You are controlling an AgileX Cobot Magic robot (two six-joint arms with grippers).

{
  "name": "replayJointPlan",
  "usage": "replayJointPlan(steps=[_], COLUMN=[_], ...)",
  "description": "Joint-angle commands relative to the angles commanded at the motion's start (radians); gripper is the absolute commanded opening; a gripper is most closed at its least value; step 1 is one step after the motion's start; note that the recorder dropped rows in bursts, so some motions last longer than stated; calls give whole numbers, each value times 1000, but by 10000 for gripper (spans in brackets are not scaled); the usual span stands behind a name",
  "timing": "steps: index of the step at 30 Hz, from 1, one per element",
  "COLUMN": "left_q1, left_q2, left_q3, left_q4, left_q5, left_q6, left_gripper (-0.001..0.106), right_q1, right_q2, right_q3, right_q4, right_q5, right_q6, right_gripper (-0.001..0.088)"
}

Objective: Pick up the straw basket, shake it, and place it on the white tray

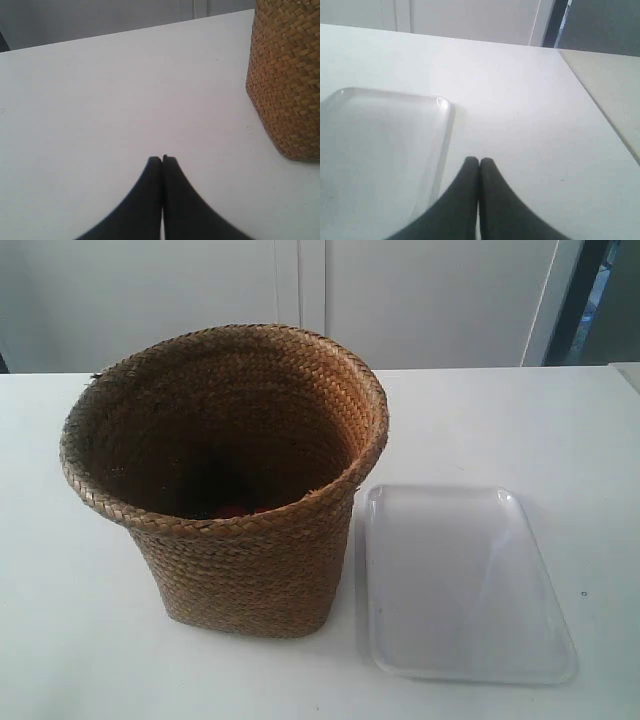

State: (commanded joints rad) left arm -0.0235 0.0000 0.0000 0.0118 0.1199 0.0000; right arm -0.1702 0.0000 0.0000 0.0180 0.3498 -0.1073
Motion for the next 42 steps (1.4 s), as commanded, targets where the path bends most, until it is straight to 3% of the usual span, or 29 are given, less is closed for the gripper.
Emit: replayJointPlan(steps=[8,15,21,26,29,34,39,42], left_q1=[0,0,0,0,0,0,0,0], left_q2=[0,0,0,0,0,0,0,0], left_q3=[0,0,0,0,0,0,0,0], left_q4=[0,0,0,0,0,-12,-12,-12], left_q5=[-38,-158,-236,-240,-249,-251,-259,-269], left_q6=[0,0,0,0,0,-109,-297,-354], left_gripper=[0,0,0,0,0,0,0,0], right_q1=[0,0,0,0,0,0,0,0], right_q2=[0,0,0,0,0,0,0,0], right_q3=[0,0,0,0,0,0,0,0], right_q4=[0,7,14,37,37,42,78,78], right_q5=[-10,-254,-335,-498,-517,-529,-603,-606], right_q6=[-1,56,96,191,191,207,513,534], right_gripper=[0,0,0,0,0,0,0,0])
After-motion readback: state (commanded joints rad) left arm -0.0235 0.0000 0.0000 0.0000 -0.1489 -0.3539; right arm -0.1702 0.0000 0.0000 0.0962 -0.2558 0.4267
